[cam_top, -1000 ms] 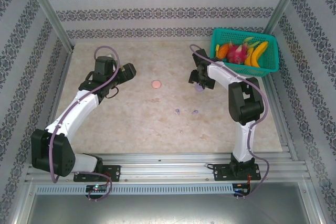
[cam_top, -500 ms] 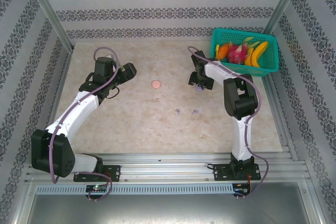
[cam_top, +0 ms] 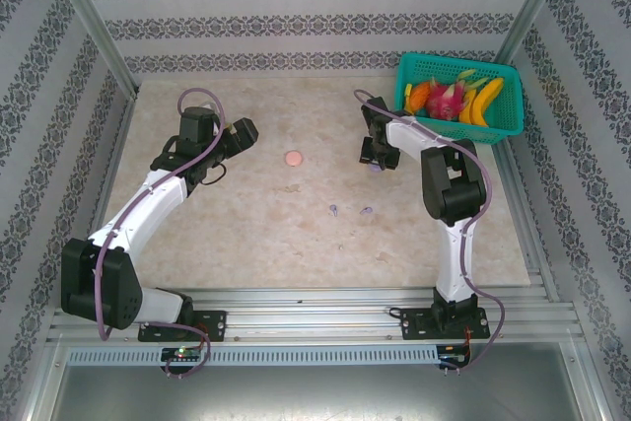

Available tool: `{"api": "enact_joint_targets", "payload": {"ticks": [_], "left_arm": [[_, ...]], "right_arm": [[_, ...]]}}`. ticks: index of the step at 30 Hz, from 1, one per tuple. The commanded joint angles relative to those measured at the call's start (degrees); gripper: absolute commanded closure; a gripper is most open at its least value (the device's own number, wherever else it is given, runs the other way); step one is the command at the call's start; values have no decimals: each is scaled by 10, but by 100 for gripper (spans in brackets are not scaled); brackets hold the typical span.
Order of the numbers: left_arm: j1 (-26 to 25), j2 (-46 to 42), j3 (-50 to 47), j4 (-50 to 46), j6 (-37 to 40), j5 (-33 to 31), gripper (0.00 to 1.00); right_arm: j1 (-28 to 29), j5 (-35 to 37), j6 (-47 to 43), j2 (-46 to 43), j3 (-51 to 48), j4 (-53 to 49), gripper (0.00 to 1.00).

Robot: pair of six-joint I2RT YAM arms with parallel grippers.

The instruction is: Insert the wireless bluetooth earbuds into the charging case

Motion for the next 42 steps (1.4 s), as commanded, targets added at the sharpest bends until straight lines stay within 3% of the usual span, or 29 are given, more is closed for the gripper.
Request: {"api": "enact_joint_targets", "payload": {"ticks": [1, 10, 24, 36, 38, 42], "left_arm": [[7, 2, -4, 20, -5, 6, 0], [6, -9, -13, 20, -7, 9, 0], [6, -73, -22, -19, 0, -29, 0], [7, -136, -57, -29, -21, -18, 0], [6, -142, -64, -28, -24, -16, 0], [6, -148, -72, -23, -27, -4, 0]], "right_arm": [[24, -37, -25, -17, -17, 14, 52], [107, -57, -96, -65, -13, 31, 55], [285, -54, -156, -53, -7, 13, 55], [331, -43, -143, -56, -65, 30, 53], [333, -44, -142, -57, -68, 31, 51], [333, -44, -124, -73, -61, 20, 34]]}}
